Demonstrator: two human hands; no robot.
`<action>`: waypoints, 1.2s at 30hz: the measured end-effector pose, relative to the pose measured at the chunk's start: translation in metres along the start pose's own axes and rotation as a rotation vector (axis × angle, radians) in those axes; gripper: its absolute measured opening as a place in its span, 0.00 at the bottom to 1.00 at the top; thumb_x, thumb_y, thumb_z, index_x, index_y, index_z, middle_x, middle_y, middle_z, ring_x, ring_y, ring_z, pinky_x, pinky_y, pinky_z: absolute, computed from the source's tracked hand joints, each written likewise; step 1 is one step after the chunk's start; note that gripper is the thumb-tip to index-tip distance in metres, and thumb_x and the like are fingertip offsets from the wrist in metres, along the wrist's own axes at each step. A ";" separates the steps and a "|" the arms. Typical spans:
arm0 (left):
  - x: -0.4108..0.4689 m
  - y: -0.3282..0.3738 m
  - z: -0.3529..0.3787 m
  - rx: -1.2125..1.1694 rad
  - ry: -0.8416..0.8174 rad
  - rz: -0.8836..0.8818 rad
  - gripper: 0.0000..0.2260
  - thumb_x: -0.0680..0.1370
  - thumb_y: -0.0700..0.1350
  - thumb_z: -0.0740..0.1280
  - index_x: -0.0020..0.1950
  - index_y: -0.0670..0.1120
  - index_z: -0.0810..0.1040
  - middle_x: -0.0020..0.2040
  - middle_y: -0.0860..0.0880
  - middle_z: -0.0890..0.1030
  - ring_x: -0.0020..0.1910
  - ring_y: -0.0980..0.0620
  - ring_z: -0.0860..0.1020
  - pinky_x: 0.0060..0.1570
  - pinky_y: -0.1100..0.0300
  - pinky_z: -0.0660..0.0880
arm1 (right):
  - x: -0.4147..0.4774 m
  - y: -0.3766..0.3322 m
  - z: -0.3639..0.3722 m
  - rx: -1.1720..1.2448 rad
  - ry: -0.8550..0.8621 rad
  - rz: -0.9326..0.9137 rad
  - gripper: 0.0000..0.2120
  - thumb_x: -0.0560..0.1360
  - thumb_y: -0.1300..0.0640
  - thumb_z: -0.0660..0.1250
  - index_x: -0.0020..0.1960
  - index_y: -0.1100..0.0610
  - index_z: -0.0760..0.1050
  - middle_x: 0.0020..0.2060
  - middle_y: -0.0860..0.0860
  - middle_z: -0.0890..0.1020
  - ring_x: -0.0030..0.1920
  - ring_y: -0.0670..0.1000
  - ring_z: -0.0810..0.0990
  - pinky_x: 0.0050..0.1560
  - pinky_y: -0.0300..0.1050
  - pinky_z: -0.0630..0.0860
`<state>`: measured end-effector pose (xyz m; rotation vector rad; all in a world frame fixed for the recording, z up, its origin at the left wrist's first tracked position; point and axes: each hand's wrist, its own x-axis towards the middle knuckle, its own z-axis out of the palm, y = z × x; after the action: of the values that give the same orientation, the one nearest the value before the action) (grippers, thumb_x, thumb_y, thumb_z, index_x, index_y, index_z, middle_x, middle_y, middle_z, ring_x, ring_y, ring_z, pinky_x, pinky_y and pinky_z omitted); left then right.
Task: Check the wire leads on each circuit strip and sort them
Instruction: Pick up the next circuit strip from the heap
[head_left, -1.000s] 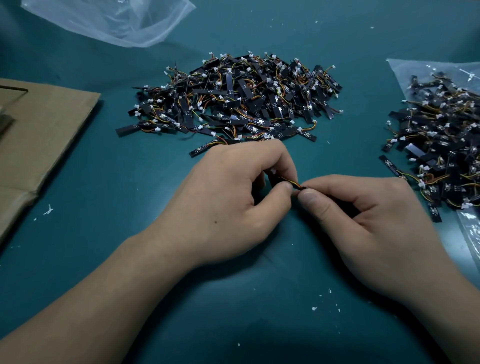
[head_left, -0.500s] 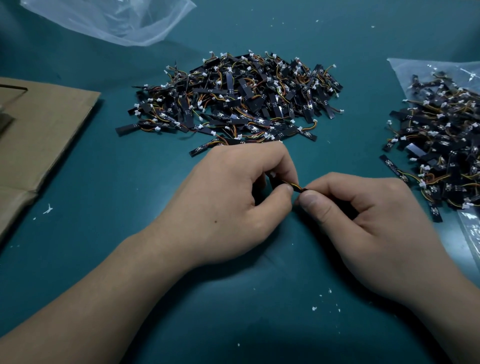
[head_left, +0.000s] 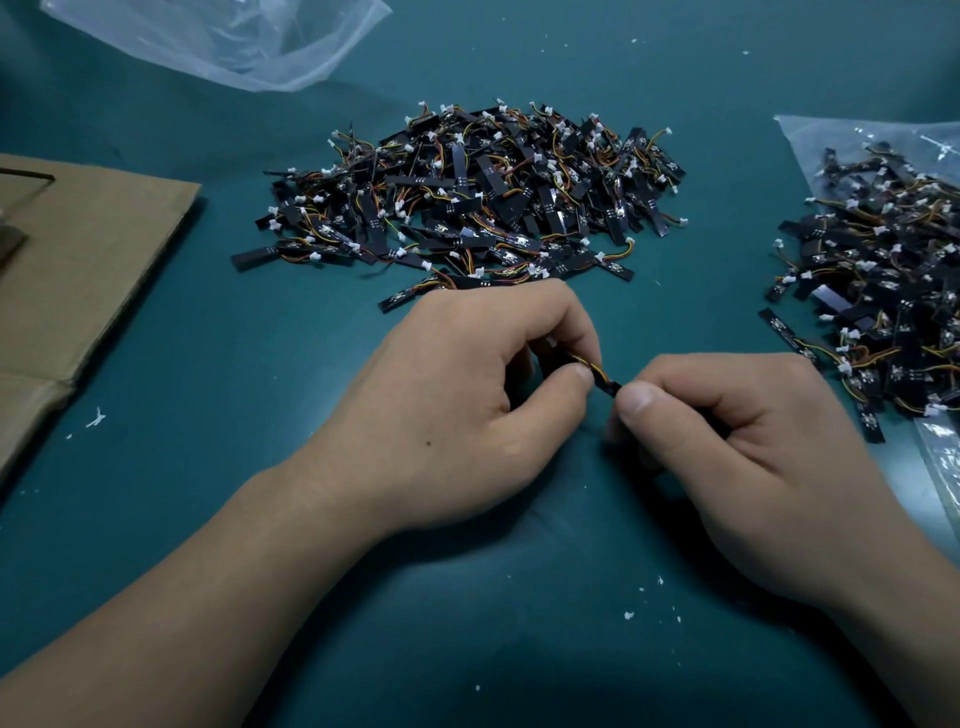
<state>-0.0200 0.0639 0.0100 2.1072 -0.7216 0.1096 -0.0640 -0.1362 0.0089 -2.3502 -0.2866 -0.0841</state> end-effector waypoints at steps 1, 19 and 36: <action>0.000 0.000 0.000 0.001 -0.005 0.001 0.02 0.76 0.44 0.69 0.45 0.51 0.80 0.34 0.57 0.78 0.34 0.51 0.77 0.36 0.57 0.73 | 0.000 0.000 -0.001 -0.008 -0.016 -0.009 0.21 0.77 0.42 0.59 0.34 0.56 0.73 0.26 0.53 0.72 0.28 0.52 0.71 0.32 0.56 0.72; -0.001 -0.006 0.003 -0.020 0.008 -0.043 0.11 0.78 0.43 0.67 0.59 0.52 0.80 0.43 0.58 0.81 0.39 0.53 0.80 0.43 0.61 0.74 | 0.006 0.013 0.002 0.389 0.374 0.027 0.21 0.82 0.49 0.60 0.33 0.56 0.71 0.23 0.54 0.68 0.23 0.52 0.64 0.25 0.40 0.60; 0.001 -0.004 0.004 0.043 -0.002 -0.026 0.07 0.80 0.49 0.67 0.53 0.52 0.85 0.45 0.60 0.84 0.45 0.58 0.82 0.48 0.55 0.77 | 0.000 0.000 0.001 0.088 0.047 -0.056 0.22 0.77 0.48 0.60 0.29 0.54 0.57 0.25 0.53 0.59 0.26 0.43 0.57 0.27 0.40 0.55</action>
<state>-0.0177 0.0625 0.0048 2.1573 -0.6986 0.1100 -0.0639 -0.1354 0.0083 -2.2504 -0.3265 -0.1499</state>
